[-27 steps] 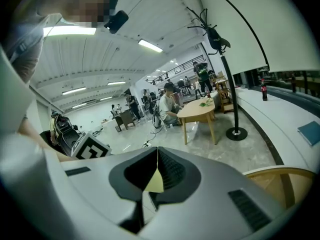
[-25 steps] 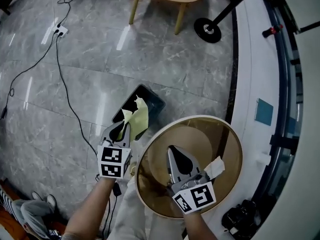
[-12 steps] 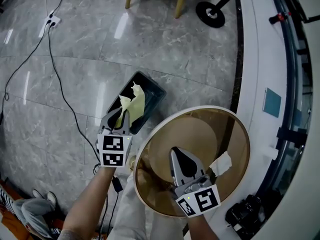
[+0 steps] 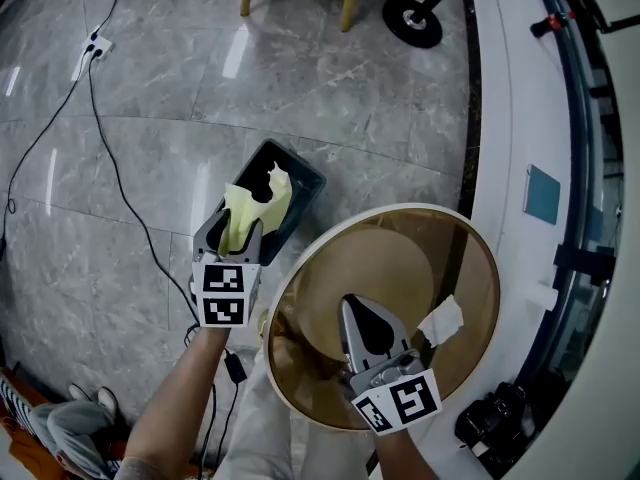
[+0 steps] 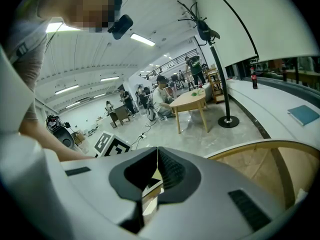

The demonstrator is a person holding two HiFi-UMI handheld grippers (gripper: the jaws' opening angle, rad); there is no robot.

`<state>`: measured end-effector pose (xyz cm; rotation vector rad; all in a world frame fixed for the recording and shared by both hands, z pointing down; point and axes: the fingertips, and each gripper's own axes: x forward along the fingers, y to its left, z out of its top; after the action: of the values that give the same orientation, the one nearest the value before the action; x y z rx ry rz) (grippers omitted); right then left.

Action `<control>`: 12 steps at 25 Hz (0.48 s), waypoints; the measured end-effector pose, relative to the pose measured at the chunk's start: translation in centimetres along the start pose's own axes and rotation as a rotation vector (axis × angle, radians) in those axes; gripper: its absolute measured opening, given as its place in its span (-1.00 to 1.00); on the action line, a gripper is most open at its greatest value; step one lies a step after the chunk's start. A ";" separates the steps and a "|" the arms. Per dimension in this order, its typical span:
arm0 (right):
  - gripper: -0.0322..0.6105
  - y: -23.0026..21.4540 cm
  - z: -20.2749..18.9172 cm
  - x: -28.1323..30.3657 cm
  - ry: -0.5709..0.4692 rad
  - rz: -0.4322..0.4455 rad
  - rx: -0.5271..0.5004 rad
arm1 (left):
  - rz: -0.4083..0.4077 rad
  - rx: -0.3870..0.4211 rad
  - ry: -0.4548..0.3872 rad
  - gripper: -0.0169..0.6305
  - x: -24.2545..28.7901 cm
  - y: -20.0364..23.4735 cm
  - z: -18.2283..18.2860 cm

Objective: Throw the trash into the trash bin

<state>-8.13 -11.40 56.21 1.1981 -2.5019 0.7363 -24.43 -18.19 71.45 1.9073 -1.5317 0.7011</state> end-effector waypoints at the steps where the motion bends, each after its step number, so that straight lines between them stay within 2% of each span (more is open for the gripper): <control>1: -0.84 0.0 -0.1 -0.1 0.002 -0.001 0.002 | -0.002 -0.005 0.001 -0.24 0.0 0.0 -0.1; 5: -0.84 0.2 -0.4 -0.3 0.004 -0.006 0.008 | -0.007 -0.016 -0.005 -0.03 0.0 0.0 -0.3; 12: -0.84 0.3 -0.8 -0.3 0.006 -0.015 0.014 | -0.020 -0.007 0.005 0.01 0.2 -0.3 -0.7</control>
<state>-8.14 -10.64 56.62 1.2164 -2.4841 0.7537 -24.12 -17.78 72.06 1.9118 -1.5080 0.6903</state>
